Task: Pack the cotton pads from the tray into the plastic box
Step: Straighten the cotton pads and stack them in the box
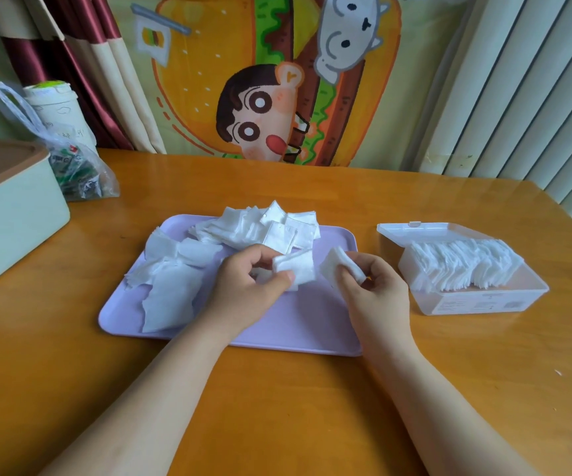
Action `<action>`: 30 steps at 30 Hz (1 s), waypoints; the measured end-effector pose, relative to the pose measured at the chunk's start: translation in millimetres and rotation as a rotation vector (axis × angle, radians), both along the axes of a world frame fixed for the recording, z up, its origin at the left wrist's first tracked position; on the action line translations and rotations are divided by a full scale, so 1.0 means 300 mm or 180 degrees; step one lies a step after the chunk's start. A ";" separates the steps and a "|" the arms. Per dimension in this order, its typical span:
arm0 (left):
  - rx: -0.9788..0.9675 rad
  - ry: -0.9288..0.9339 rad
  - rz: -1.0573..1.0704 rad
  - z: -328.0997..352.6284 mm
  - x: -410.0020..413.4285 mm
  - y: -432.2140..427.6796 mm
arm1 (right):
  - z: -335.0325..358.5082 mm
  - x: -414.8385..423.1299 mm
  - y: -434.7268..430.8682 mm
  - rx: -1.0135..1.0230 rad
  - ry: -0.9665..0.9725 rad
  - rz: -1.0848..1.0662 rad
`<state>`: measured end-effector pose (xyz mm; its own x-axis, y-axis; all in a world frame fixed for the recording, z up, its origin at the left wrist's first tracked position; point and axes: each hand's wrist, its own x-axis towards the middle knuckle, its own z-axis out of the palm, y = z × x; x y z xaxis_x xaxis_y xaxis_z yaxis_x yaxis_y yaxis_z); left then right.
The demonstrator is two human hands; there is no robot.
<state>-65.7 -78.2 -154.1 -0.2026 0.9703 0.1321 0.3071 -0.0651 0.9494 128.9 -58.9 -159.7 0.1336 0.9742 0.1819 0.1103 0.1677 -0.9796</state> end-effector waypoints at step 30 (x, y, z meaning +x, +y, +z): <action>0.0268 0.1187 0.0104 -0.035 -0.019 0.004 | -0.021 0.000 0.004 -0.0101 -0.0473 0.0722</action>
<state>-71.5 -77.2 -164.6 -0.1563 0.9467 0.2816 0.6337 -0.1226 0.7638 128.7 -57.7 -165.9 -0.1145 0.9817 0.1519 0.2162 0.1739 -0.9607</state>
